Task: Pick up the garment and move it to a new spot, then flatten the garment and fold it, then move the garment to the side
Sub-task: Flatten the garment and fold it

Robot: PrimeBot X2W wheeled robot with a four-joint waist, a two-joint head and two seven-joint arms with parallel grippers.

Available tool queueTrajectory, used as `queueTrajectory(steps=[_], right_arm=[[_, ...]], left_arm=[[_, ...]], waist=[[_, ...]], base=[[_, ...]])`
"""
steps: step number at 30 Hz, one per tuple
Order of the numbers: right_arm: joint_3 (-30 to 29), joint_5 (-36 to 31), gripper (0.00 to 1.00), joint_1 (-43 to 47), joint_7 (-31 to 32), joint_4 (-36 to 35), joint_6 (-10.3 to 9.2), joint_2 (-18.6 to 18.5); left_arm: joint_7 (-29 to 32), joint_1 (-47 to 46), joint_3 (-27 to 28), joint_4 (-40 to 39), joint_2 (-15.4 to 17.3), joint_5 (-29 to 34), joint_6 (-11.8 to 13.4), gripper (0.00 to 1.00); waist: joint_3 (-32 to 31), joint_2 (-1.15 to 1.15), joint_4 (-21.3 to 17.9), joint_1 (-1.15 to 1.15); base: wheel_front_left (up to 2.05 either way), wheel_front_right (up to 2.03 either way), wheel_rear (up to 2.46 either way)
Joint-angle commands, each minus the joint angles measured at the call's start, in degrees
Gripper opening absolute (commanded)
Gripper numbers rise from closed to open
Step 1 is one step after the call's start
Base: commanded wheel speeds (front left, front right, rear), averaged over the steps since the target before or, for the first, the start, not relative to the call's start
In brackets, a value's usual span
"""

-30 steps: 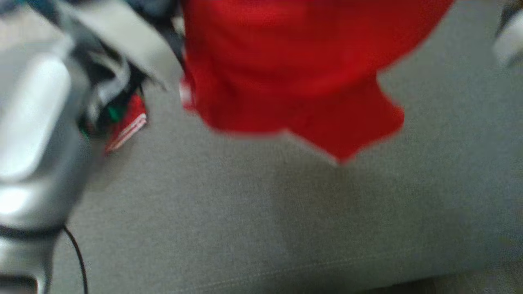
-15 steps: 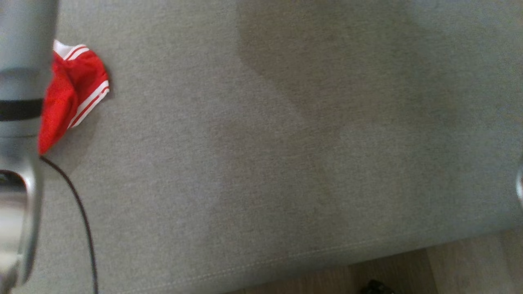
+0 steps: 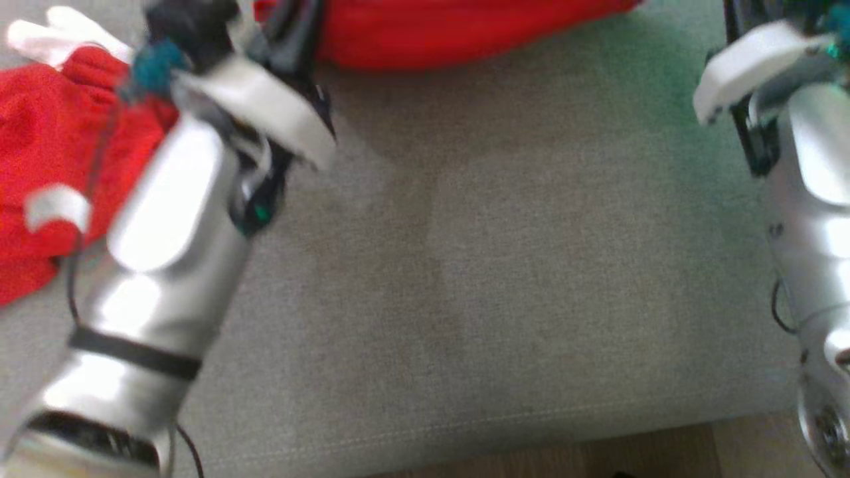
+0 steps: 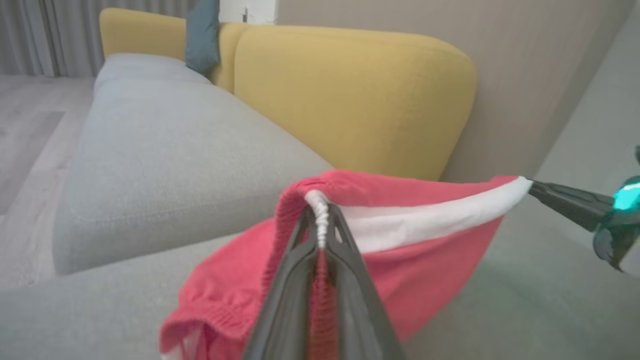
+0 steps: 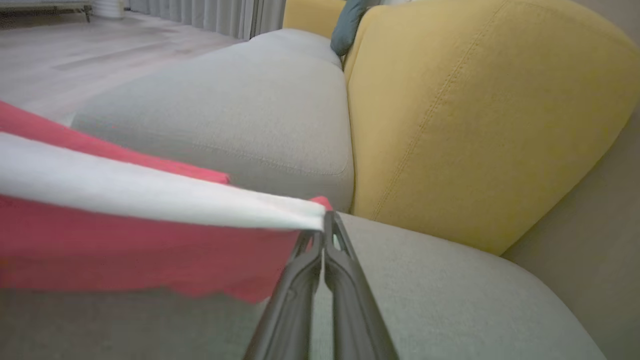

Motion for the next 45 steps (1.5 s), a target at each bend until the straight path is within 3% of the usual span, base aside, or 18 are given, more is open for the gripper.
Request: queueTrajectory(steps=[1, 11, 23, 31, 37, 41, 45], right_arm=[[1.9, 1.2, 0.0, 0.7, -0.8, -0.8, 0.19, -1.3], [17.6, 11.8, 0.0, 12.3, 4.1, -0.9, 0.19, -10.2], [29.3, 27.4, 0.0, 24.6, 18.8, -18.6, 0.19, -25.4], [28.2, 32.3, 0.0, 33.3, 27.0, -31.4, 0.19, -33.9], [22.9, 34.3, 0.0, 43.0, 34.4, -42.4, 0.19, -41.5], [16.8, 33.8, 0.0, 47.1, 37.7, -48.3, 0.19, -43.7], [12.1, 31.4, 0.0, 48.3, 40.1, -53.3, 0.19, -43.5]], left_arm=[[-0.4, 0.8, 0.8, -3.0, 1.3, 0.4, -0.3, 0.0], [-0.4, 16.1, -6.2, -6.1, 2.1, 0.8, -0.3, 0.0], [-0.4, 25.3, -11.4, -9.0, 3.4, 0.4, -0.3, 0.0], [0.1, 31.7, -13.5, -13.9, 4.4, -0.3, 0.1, 0.0], [2.8, 36.5, -15.4, -21.4, 5.7, -1.0, 1.3, 0.0], [3.8, 37.7, -15.3, -25.7, 6.3, -1.3, 2.7, 0.0], [4.3, 36.8, -14.4, -28.1, 6.0, -1.7, 3.7, 0.0]], waist=[[-1.7, 0.0, 0.7, 0.0], [-9.3, 0.0, 1.8, 0.0], [-15.1, 0.0, 1.0, 0.0], [-18.2, 0.0, -0.5, 0.0], [-18.8, 0.0, -0.9, 0.0], [-18.5, 0.0, -0.6, 0.0], [-17.2, 0.0, 0.9, 0.0]], base=[[0.0, 0.0, 0.0], [0.0, 0.0, 0.0], [0.0, 0.0, 0.0], [0.0, 0.0, 0.0], [0.0, 0.0, 0.0], [0.0, 0.0, 0.0], [0.0, 0.0, 0.0]])
